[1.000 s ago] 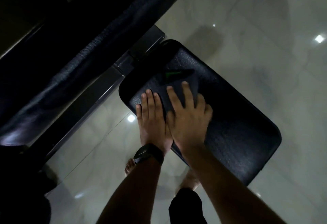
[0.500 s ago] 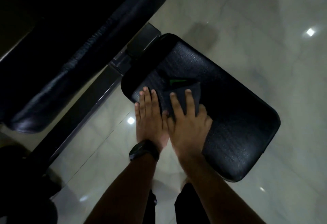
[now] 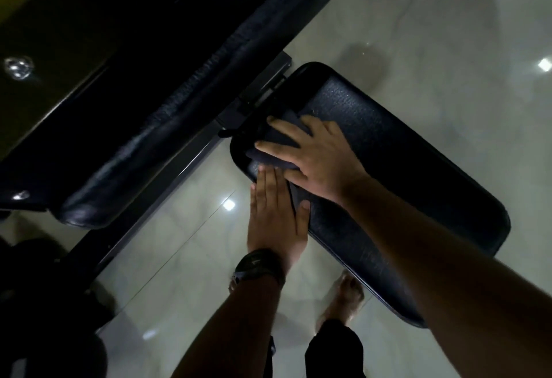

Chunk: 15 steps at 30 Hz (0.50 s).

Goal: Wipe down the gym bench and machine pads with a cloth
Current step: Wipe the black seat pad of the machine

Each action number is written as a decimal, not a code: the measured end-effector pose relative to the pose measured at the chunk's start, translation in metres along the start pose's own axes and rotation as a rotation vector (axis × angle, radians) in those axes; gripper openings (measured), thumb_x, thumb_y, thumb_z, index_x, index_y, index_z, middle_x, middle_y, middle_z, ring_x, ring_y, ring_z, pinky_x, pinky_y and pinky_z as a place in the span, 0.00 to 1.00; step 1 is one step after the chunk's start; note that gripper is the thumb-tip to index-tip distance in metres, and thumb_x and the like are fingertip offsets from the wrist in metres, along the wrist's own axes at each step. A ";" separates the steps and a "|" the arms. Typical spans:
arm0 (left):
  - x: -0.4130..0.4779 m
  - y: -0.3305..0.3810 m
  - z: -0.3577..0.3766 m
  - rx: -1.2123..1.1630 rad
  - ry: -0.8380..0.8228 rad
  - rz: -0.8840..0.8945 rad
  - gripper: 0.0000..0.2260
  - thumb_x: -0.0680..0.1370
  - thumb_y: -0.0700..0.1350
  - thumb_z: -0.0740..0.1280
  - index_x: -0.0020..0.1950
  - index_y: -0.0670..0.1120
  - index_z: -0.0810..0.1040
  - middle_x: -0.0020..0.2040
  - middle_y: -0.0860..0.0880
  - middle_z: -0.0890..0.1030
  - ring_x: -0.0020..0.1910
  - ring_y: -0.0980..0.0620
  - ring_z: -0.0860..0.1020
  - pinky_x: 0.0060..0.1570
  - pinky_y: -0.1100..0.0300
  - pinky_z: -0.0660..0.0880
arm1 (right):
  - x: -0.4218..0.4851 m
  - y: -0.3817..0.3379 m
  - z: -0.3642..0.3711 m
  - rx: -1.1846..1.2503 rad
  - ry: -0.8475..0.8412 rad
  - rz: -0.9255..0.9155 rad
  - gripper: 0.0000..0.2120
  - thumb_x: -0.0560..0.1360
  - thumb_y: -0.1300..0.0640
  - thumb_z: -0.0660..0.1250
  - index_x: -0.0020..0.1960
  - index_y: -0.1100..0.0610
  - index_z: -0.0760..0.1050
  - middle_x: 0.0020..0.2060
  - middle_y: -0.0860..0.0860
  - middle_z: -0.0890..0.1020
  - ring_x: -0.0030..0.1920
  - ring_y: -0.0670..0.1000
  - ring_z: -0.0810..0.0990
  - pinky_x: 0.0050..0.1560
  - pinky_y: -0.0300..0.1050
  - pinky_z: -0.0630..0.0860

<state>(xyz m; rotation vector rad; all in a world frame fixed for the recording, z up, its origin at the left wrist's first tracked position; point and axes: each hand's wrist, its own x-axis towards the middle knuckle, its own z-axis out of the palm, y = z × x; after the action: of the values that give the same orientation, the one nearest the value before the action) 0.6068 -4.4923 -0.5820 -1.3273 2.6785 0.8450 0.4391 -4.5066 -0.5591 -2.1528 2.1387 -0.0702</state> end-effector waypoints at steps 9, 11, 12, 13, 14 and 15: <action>0.006 -0.008 0.015 0.192 0.069 0.004 0.33 0.83 0.59 0.49 0.82 0.42 0.45 0.82 0.44 0.45 0.80 0.50 0.42 0.78 0.44 0.41 | 0.056 0.024 -0.017 0.005 -0.111 0.104 0.33 0.79 0.38 0.62 0.80 0.36 0.52 0.82 0.51 0.54 0.68 0.64 0.68 0.63 0.59 0.68; 0.007 -0.009 0.016 0.204 0.081 0.006 0.33 0.83 0.60 0.49 0.82 0.42 0.45 0.82 0.44 0.46 0.81 0.50 0.43 0.78 0.44 0.43 | 0.063 0.029 -0.017 0.026 -0.089 0.289 0.33 0.79 0.39 0.61 0.80 0.37 0.50 0.81 0.53 0.54 0.70 0.65 0.67 0.66 0.62 0.67; 0.008 -0.010 0.016 0.208 0.080 0.011 0.33 0.83 0.60 0.49 0.81 0.42 0.45 0.82 0.44 0.47 0.81 0.49 0.44 0.78 0.45 0.43 | 0.064 0.031 -0.016 0.040 -0.072 0.380 0.33 0.79 0.39 0.61 0.80 0.39 0.51 0.81 0.54 0.54 0.71 0.66 0.66 0.66 0.63 0.67; 0.009 -0.011 0.015 0.207 0.078 0.016 0.33 0.83 0.60 0.49 0.81 0.42 0.45 0.82 0.44 0.47 0.81 0.49 0.44 0.79 0.45 0.43 | 0.062 0.032 -0.015 0.057 -0.058 0.464 0.33 0.80 0.40 0.61 0.80 0.40 0.52 0.81 0.55 0.55 0.71 0.66 0.66 0.67 0.64 0.68; 0.008 -0.012 0.014 0.198 0.080 0.022 0.34 0.83 0.60 0.50 0.81 0.43 0.44 0.82 0.44 0.47 0.81 0.49 0.45 0.79 0.46 0.44 | 0.059 0.033 -0.014 0.078 -0.042 0.551 0.32 0.80 0.41 0.60 0.80 0.42 0.52 0.81 0.56 0.55 0.71 0.66 0.66 0.67 0.64 0.68; 0.008 -0.012 0.013 0.185 0.085 0.028 0.34 0.83 0.60 0.50 0.81 0.42 0.44 0.82 0.44 0.48 0.81 0.48 0.45 0.79 0.46 0.44 | 0.052 0.034 -0.012 0.096 -0.013 0.652 0.32 0.80 0.43 0.60 0.80 0.43 0.53 0.80 0.57 0.56 0.71 0.66 0.66 0.66 0.63 0.68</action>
<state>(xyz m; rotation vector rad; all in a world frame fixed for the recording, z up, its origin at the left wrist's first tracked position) 0.6076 -4.4980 -0.6002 -1.3150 2.7651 0.5379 0.4047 -4.5596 -0.5532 -1.3118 2.6407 -0.0996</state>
